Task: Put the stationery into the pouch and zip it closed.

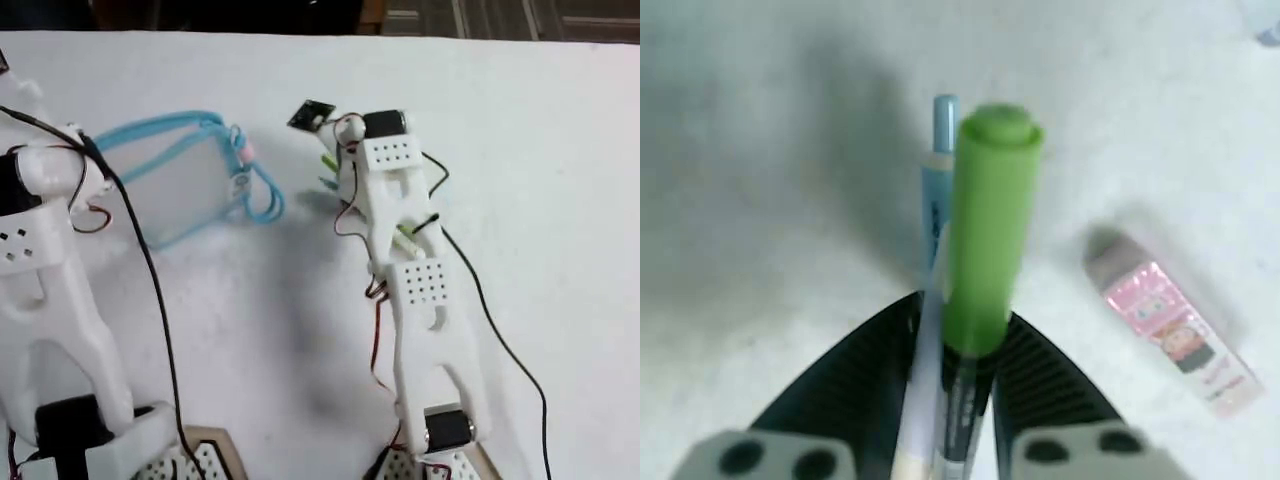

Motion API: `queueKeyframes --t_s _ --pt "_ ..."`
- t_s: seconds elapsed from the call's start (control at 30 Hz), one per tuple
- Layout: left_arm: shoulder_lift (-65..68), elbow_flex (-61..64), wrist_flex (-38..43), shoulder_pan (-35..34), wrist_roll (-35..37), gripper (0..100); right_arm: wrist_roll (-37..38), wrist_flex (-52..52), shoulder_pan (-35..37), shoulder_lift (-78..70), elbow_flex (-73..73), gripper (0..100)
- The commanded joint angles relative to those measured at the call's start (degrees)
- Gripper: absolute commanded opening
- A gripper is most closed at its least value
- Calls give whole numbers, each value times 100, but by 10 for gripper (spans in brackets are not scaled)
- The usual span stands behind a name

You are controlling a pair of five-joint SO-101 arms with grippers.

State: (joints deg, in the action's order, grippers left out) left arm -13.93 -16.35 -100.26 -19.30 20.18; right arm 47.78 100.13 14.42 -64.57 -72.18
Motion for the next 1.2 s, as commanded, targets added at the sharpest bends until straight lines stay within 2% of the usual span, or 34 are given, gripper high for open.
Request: queueKeyframes --t_s 0.0,0.1,0.27,0.47,0.6,0.93,1.17 --pt "163 -88 44 -31 -53 22 9 145 110 1226 782 19" --pt "163 -88 44 -31 -53 22 -35 136 136 2062 1582 19" --pt "163 -88 53 -31 -53 22 -835 110 215 3073 2057 19" --pt "163 -88 53 -31 -53 22 -1864 -330 435 3213 1829 19" --pt "145 -97 44 -31 -53 22 -2163 -611 576 3240 1679 19" --pt "145 -97 35 -31 -53 22 -2945 -576 655 3248 308 19" --pt "145 -97 35 -31 -53 22 -3332 -127 673 3248 -844 19"
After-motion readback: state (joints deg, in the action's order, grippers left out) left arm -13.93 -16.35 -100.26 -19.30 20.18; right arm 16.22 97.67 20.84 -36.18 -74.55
